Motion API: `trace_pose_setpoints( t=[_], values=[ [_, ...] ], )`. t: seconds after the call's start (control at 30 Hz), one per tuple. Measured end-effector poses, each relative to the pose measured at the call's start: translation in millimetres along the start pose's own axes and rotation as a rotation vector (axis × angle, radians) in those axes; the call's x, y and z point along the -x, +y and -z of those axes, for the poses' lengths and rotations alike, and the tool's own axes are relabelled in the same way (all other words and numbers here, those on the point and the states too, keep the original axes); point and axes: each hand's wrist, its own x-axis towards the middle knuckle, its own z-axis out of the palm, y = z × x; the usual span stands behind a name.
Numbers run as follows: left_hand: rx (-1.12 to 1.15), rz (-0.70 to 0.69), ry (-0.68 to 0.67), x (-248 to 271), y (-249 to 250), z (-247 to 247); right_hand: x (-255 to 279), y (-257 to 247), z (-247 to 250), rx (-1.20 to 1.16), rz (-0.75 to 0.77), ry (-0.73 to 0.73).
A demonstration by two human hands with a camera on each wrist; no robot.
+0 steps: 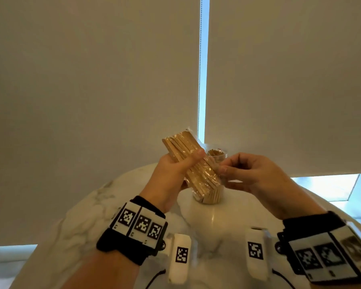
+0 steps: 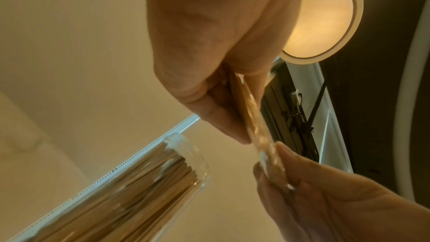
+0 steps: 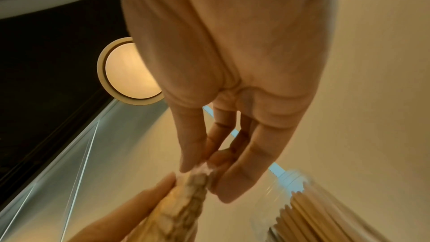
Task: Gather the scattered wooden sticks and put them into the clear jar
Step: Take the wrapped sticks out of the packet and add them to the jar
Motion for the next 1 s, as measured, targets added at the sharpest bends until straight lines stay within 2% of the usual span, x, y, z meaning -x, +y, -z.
trace_pose_setpoints(
  t=[0.1,0.23,0.37,0.57,0.7,0.83,0.9,1.0],
  values=[
    [0.006,0.0,-0.011,-3.6,-5.4,2.1,-2.2,1.5,2.5,0.199,0.074,0.094],
    [-0.001,0.038,0.089,-12.7,-16.0,1.9,-3.0,6.3,-11.8,0.518,0.231,0.182],
    [0.05,0.094,0.16,-17.8,-18.2,9.0,-0.3,8.9,-28.8,0.491,0.313,0.119],
    [0.061,0.128,0.093,-18.0,-16.0,6.3,-4.0,15.9,-31.9,0.532,0.349,0.095],
    [0.153,0.196,0.19,-21.3,-15.6,13.4,-3.4,12.2,-24.0,0.453,0.287,0.028],
    [0.442,0.215,0.292,-27.5,-11.4,33.3,-5.3,19.3,-18.5,0.342,0.163,-0.013],
    [0.527,0.195,0.297,-28.5,-8.4,39.6,-9.0,26.0,-22.0,0.182,0.042,-0.011],
    [0.519,0.127,0.326,-27.9,-5.3,34.5,-12.6,29.4,-32.1,-0.244,-0.182,0.065]
  ],
)
